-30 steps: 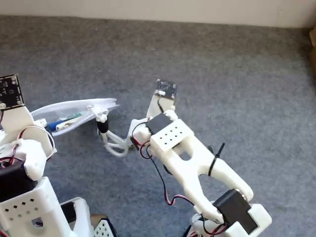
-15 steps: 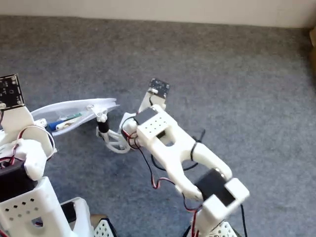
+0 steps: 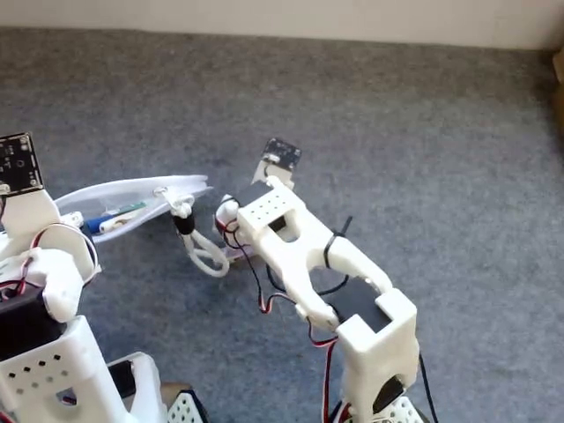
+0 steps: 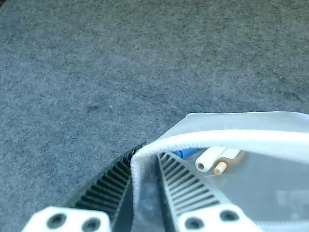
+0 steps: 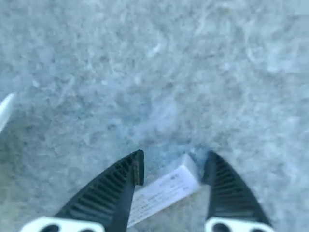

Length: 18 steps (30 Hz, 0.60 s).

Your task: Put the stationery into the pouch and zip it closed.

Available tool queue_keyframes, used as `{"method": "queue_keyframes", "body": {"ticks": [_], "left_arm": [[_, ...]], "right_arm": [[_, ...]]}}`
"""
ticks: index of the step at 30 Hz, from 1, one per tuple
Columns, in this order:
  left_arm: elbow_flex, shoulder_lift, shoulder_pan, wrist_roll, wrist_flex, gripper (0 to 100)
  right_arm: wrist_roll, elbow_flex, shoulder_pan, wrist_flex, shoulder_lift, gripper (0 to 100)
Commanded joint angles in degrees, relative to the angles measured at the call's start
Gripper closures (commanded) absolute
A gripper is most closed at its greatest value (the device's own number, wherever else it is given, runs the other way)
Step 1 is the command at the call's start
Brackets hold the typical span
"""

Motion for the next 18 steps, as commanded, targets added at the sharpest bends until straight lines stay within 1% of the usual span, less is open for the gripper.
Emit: {"method": "queue_keyframes", "body": {"ticks": [1, 4, 10, 14, 18], "left_arm": [[0.1, -0.4, -1.5, 0.1, -0.7, 99], [0.1, -0.4, -1.5, 0.1, -0.7, 99], [0.1, -0.4, -1.5, 0.1, -0.6, 99], [0.1, -0.4, -1.5, 0.0, -0.6, 99], [0.1, -0.4, -1.5, 0.0, -0.6, 99]], "right_arm": [[-0.6, -2.0, 1.5, 0.1, 0.0, 93.1], [-0.3, -1.7, 2.9, 0.3, -0.3, 98.5], [0.4, -2.4, 4.0, 7.5, -0.6, 99.0], [5.5, -6.5, 4.4, 14.2, -0.4, 99.3], [8.6, -11.7, 5.6, 21.2, -0.3, 99.3]]}}
